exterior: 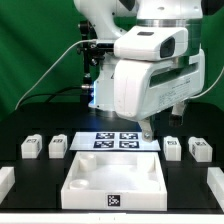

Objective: Assemble one leg

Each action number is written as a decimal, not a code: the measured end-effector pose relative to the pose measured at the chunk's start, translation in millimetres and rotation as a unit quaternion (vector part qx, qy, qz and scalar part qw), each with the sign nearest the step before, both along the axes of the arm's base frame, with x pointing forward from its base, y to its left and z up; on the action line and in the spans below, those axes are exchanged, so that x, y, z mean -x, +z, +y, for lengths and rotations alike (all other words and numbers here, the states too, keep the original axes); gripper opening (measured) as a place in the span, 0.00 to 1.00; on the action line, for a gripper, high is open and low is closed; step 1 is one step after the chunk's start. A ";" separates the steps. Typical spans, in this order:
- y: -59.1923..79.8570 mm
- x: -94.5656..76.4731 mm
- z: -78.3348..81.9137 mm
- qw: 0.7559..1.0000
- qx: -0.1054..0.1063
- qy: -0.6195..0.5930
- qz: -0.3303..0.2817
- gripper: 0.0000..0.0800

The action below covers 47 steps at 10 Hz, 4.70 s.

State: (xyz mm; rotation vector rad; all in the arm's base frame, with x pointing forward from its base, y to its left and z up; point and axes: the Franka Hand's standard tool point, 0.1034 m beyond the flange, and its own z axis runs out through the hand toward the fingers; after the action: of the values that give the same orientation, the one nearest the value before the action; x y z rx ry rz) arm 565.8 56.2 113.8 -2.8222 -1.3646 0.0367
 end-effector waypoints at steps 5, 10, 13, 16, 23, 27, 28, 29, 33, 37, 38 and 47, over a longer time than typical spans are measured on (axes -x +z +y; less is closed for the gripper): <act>0.0 0.0 0.0 1.000 0.000 0.000 0.000 0.81; -11.4 34.3 -5.0 0.998 -0.002 0.054 -0.010 0.81; -63.5 111.9 -56.2 0.963 -0.010 0.269 -0.020 0.81; -99.8 126.0 -81.0 0.946 -0.021 0.324 -0.013 0.81; -107.4 127.7 -73.5 0.957 -0.022 0.290 -0.012 0.13; -107.1 127.3 -73.8 0.957 -0.022 0.290 -0.013 0.07; -107.1 127.2 -73.8 0.957 -0.022 0.290 -0.013 0.07; -107.1 127.3 -73.8 0.957 -0.022 0.290 -0.013 0.07; -106.9 119.7 -62.2 0.955 -0.023 0.296 -0.017 0.07; -107.5 69.5 -1.4 0.948 -0.042 0.312 -0.040 0.07; -107.6 69.1 5.3 0.949 -0.046 0.311 -0.030 0.07; -107.3 70.9 6.6 0.950 -0.045 0.307 -0.008 0.62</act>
Offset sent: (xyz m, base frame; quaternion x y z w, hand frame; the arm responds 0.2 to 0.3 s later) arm 0.0000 0.0000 0.0000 0.0000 0.0000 0.0000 1.0000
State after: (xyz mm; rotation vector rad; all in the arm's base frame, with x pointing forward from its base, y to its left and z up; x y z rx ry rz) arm 494.9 62.8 6.5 -2.2160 -2.1219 -0.0454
